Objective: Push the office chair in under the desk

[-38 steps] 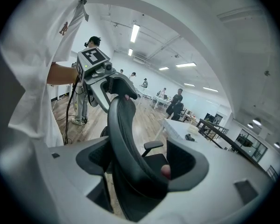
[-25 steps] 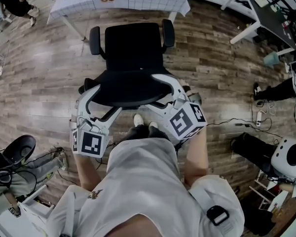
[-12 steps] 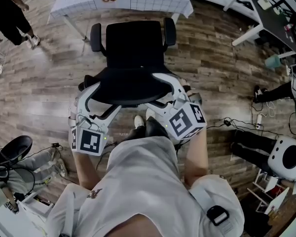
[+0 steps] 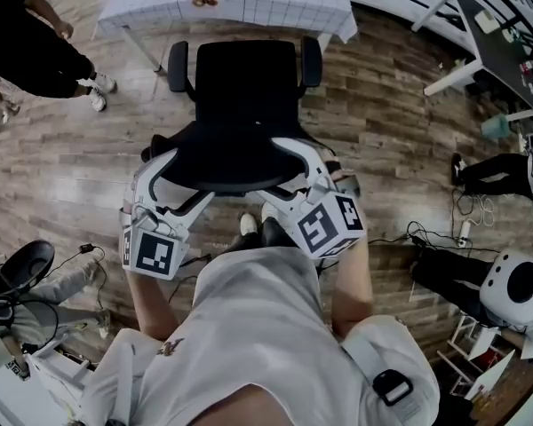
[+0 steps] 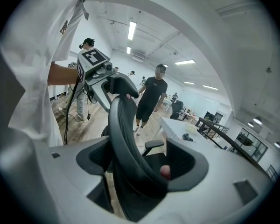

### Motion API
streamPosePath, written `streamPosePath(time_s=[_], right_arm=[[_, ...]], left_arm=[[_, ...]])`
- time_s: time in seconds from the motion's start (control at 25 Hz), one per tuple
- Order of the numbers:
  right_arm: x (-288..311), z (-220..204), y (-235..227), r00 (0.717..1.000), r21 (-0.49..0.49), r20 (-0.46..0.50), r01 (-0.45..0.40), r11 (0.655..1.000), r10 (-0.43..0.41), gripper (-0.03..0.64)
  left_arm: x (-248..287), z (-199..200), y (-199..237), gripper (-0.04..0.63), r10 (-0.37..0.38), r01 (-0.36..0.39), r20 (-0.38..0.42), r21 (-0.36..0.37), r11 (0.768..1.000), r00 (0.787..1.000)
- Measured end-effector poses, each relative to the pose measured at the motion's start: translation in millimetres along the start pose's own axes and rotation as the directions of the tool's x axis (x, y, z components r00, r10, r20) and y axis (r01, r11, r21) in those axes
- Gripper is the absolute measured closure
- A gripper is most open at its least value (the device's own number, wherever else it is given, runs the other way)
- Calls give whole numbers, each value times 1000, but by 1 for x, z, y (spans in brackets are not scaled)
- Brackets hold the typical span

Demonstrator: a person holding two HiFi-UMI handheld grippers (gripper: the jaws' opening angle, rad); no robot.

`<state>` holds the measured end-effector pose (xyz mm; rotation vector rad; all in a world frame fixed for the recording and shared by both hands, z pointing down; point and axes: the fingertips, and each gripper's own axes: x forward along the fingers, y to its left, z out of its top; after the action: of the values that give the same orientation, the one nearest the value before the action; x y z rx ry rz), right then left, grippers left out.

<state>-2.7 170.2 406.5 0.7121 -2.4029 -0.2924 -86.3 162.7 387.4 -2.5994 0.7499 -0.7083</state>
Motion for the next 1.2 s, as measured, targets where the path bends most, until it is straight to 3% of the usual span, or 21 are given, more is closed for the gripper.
streamPosePath(time_s=[1.2], right_arm=[[29,-5,-44,1000,6,-5,-30,1000,30,265]], left_arm=[[33,-8,40,221,-7,7,2,-5,1000,1000]])
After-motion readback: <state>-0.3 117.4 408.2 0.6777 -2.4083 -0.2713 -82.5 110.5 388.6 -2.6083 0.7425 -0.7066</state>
